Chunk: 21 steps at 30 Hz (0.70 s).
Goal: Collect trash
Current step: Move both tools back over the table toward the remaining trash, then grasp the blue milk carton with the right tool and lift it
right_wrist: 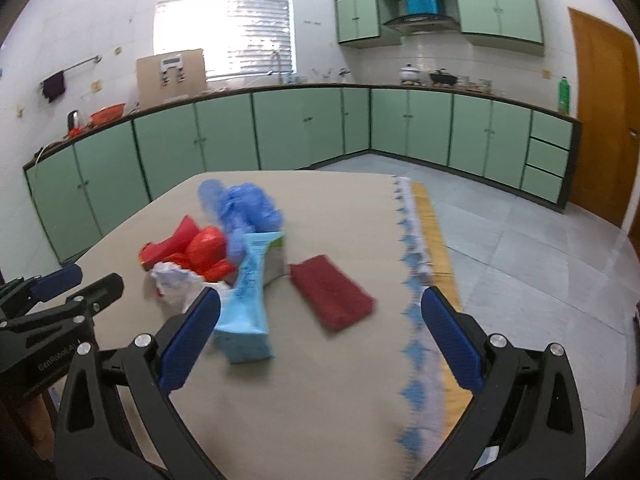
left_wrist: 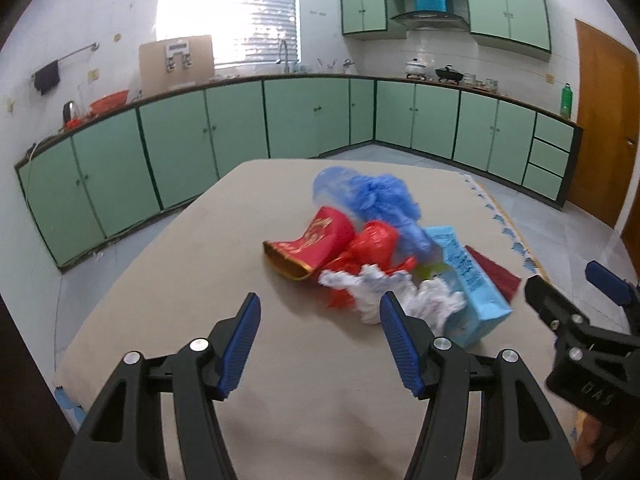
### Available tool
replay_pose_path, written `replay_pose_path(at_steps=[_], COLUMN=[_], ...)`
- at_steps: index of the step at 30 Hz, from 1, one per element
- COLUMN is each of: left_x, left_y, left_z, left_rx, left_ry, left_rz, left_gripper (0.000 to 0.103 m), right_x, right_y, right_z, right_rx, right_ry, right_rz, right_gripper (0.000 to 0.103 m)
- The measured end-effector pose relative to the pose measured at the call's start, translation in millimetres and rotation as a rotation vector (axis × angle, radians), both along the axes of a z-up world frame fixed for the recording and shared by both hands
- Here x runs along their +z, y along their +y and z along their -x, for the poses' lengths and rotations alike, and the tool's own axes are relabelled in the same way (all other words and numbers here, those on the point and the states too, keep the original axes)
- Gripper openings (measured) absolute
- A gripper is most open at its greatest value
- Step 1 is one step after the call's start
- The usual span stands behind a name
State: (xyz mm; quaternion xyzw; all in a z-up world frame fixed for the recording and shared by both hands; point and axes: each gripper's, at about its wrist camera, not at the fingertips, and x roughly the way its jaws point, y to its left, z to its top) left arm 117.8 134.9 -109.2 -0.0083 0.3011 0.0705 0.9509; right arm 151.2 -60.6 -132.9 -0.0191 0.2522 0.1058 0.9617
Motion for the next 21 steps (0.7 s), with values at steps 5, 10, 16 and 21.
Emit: replay_pose_path(at_steps=[5,10,16,21], left_x=[-6,-12,-18,-18], left_y=[18,23,25,24], left_z=[-2,-4,-7,-7], left_rx=[0.024,0.027,0.024,0.021], left_ry=[0.012,0.022,0.034,0.033], left_rz=[0.028,0.047,0.065,0.071], left_gripper=[0.061,0.061,0.061,0.061], right_x=[-7,-15,-23,-26], right_y=[19,29,31,35], right_z=[-8,-15,-18,-20], right_rx=[0.031,0.052,0.071,0.078], right_ry=[0.027,0.059,0.092,0.096], right_rz=[0.034,0.082,0.104,0.109], right_gripper=[0.096,0.076,0.066,0.054])
